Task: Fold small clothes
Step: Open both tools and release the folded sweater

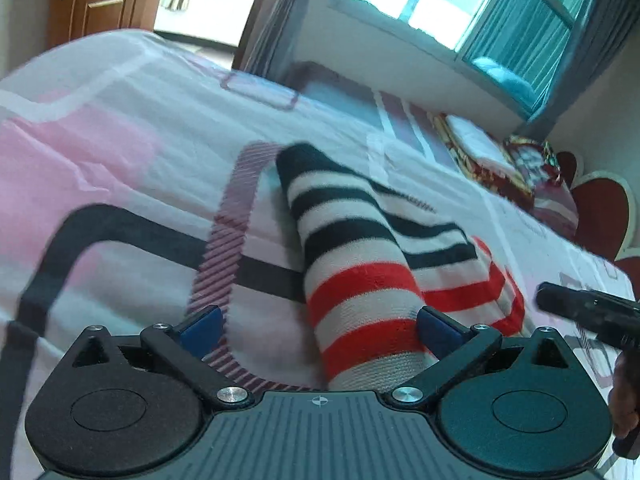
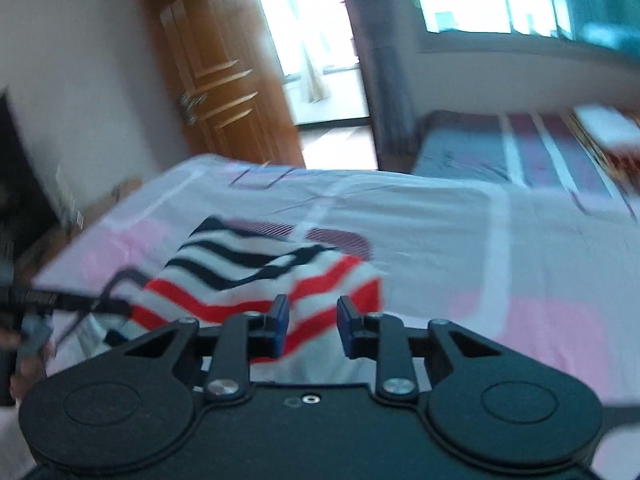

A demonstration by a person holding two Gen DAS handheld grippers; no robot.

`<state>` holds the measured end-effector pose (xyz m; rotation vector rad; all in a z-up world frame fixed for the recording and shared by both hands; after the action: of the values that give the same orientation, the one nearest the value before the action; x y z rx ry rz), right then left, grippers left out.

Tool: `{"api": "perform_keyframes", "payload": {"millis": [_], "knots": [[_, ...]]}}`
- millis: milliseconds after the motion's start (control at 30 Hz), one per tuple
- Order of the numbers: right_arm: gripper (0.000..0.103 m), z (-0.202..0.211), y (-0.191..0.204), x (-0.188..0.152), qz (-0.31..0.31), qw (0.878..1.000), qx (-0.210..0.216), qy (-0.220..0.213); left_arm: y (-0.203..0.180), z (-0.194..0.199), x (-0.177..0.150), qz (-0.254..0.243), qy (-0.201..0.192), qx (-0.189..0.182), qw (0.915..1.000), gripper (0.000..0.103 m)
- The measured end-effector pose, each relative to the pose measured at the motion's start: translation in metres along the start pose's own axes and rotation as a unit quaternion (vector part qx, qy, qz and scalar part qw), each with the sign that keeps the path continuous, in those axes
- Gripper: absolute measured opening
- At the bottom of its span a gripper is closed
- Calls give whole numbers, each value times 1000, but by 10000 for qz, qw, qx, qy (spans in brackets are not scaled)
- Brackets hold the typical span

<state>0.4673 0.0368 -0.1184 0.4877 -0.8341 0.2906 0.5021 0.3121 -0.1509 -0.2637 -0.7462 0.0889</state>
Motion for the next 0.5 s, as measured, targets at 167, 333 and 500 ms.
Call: {"api": "perform_keyframes", "payload": {"millis": [167,333,500], "knots": [[19,-39,5,-23,572,9940,-619,701,8,-14,-13,158,156,111,9997,103],[22,-32,-10,-26,121,9962,-664,549,1,-11,-10,-7,124,219,9997,103],[25,14,-3,-28,-115,9975,-671,198,-9,32,-22,-260,-135,149,9995,102]]}}
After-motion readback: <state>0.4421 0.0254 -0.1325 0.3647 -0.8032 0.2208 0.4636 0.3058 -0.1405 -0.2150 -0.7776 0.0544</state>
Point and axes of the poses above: each gripper's, at about its wrist camera, not at the fingertips, and z roughly against the way its jaws point, y to its left, x to its top, the point moved 5 cm from there along -z, roughly the way its jaws point, and after that the axes turned 8 degrees about -z, right-handed, at the moved point
